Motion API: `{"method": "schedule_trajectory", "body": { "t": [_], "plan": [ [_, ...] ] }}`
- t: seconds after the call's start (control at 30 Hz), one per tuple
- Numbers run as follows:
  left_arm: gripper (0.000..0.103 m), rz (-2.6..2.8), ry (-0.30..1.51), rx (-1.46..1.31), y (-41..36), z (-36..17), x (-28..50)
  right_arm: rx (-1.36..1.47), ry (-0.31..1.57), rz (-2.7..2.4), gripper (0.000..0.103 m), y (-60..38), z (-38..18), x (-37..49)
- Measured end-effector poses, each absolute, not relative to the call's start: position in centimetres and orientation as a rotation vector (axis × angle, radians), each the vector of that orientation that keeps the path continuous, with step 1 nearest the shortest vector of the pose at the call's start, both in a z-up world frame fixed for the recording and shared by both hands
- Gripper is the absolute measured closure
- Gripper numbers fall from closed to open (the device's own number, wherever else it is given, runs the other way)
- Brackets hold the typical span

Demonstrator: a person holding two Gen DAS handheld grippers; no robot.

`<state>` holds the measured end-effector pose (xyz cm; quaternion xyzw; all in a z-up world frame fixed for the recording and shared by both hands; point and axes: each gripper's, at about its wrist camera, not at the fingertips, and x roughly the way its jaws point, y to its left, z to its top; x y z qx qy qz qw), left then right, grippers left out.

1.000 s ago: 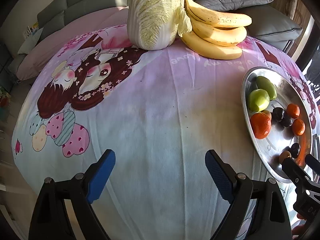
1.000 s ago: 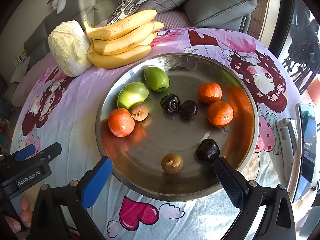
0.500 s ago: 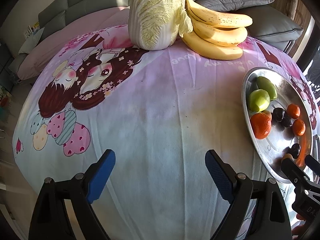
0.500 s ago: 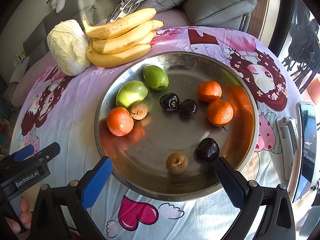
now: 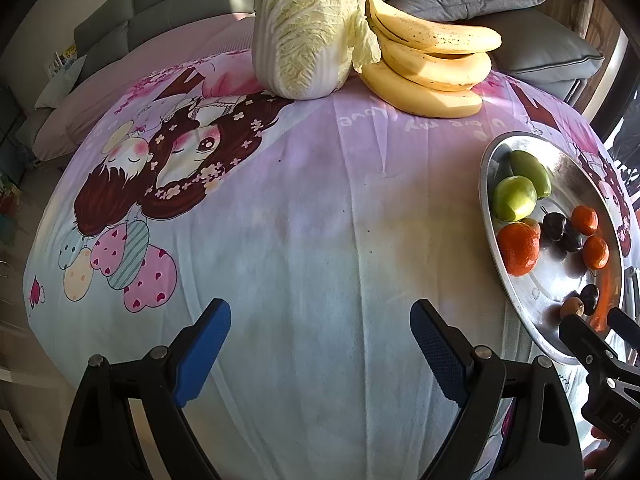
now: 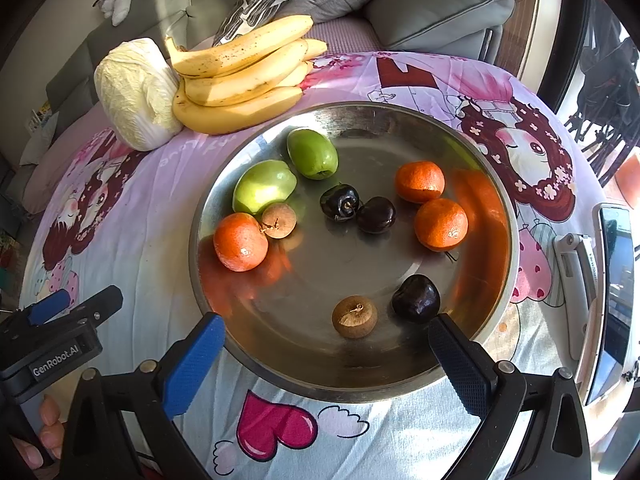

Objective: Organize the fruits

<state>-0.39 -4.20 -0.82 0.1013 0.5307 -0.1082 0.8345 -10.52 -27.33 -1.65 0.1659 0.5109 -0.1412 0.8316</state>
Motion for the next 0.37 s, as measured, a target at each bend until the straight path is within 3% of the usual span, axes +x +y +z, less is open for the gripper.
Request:
{"method": "schedule_trajectory", "body": {
  "t": [0.37],
  "plan": [
    [0.012,-0.253,1.106,0.213,-4.40,-0.68,-0.62,0.358,1.091,-0.297,0.000,-27.36,-1.75,-10.48]
  ]
}}
